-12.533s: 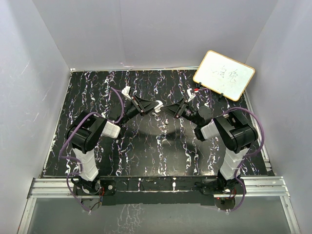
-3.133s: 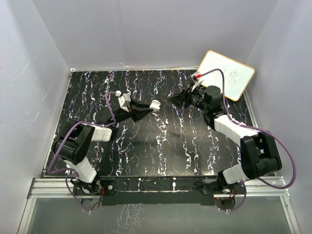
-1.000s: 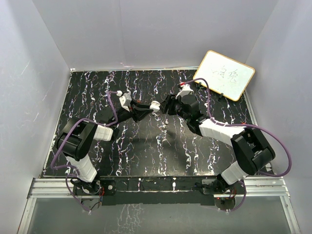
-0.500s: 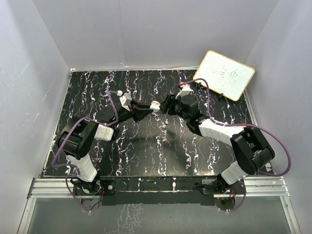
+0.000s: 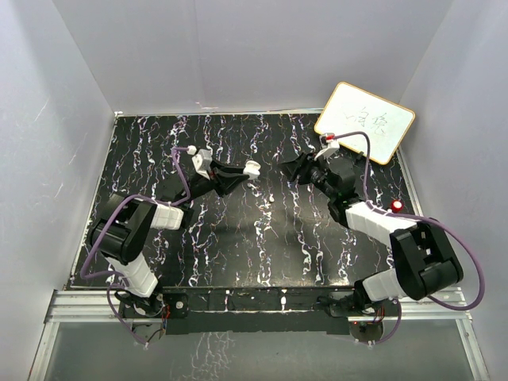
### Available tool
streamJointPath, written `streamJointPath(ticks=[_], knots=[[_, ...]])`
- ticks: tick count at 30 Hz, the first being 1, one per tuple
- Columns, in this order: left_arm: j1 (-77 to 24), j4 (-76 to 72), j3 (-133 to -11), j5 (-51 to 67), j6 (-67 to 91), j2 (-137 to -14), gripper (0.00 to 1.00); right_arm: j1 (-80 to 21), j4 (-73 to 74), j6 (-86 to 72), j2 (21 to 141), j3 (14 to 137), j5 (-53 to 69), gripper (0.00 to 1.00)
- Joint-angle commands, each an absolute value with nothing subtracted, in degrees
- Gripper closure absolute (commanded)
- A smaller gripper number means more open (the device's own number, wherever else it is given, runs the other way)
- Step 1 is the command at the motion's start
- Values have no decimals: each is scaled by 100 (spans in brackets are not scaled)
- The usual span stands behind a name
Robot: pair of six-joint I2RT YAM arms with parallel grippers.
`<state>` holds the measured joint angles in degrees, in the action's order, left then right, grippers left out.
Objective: Insert the wireless bluetooth earbuds into the charging case
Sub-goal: Adjust the charging case.
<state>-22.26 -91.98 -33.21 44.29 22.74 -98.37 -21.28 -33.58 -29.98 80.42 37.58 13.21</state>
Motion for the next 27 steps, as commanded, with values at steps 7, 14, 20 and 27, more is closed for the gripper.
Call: streamJointPath(ticks=[7, 14, 20, 27], knots=[[-2232, -10249, -3567, 4782, 2772, -9489, 100, -1939, -6425, -3568, 8345, 3521, 4002, 51], [-2241, -10247, -3578, 4917, 2865, -9407, 100, -1949, -6582, -3858, 8757, 3778, 4231, 52], [-2241, -10248, -3627, 4930, 2867, -9400, 100, -1959, -6603, -3859, 8692, 3690, 4250, 52], [-2259, -10246, -3697, 5180, 2998, -9407, 100, -1959, -6944, -4014, 8906, 3743, 4341, 52]])
